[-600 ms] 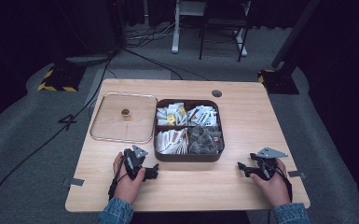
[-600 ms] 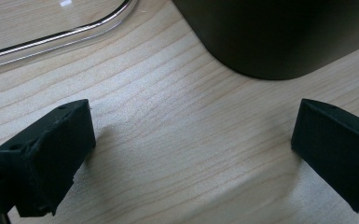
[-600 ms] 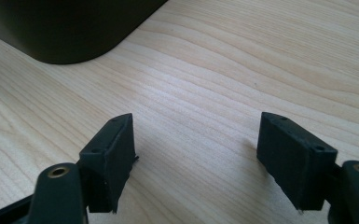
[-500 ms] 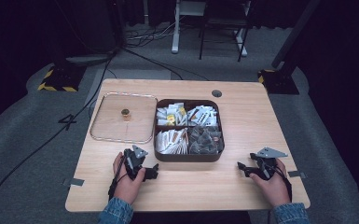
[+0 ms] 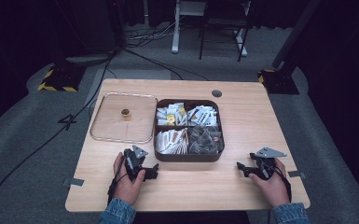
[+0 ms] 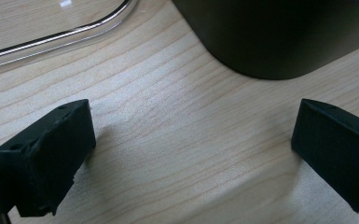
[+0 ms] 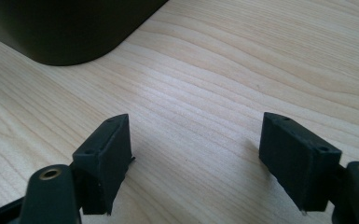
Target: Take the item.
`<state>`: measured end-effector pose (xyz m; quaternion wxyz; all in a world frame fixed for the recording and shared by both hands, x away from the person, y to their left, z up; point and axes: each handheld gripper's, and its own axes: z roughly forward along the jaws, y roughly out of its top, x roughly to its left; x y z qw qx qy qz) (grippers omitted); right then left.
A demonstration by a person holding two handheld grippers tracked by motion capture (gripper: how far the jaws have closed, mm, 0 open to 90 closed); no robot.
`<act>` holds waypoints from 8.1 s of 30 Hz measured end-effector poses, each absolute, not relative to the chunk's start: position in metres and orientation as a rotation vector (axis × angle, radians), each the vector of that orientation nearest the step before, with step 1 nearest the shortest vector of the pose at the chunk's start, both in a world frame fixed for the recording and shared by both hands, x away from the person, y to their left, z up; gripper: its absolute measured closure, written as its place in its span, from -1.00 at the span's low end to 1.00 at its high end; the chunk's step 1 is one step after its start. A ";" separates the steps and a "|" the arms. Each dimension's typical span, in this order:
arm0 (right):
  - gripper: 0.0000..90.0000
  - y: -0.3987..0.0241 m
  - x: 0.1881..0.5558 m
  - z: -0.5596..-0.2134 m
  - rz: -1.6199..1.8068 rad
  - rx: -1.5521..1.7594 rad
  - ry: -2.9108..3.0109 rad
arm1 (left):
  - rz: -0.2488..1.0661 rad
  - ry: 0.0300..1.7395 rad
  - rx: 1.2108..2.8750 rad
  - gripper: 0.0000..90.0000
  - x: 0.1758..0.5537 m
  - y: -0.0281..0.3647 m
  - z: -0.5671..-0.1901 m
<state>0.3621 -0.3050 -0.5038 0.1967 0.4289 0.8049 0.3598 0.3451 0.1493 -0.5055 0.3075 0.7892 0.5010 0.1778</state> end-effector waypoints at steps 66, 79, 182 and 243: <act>0.20 -0.233 0.488 -0.411 1.310 1.346 2.289 | 0.466 1.317 2.091 -1.00 0.349 0.148 -0.505; 0.25 -0.220 0.517 -0.426 1.343 1.412 2.254 | 0.465 1.312 2.097 -1.00 0.351 0.147 -0.505; 0.91 -0.235 0.447 -0.370 1.521 1.345 2.290 | 0.463 1.296 2.103 -1.00 0.352 0.146 -0.505; 0.91 -0.310 0.398 -0.463 1.334 1.481 2.218 | 0.463 1.294 2.104 -1.00 0.353 0.146 -0.505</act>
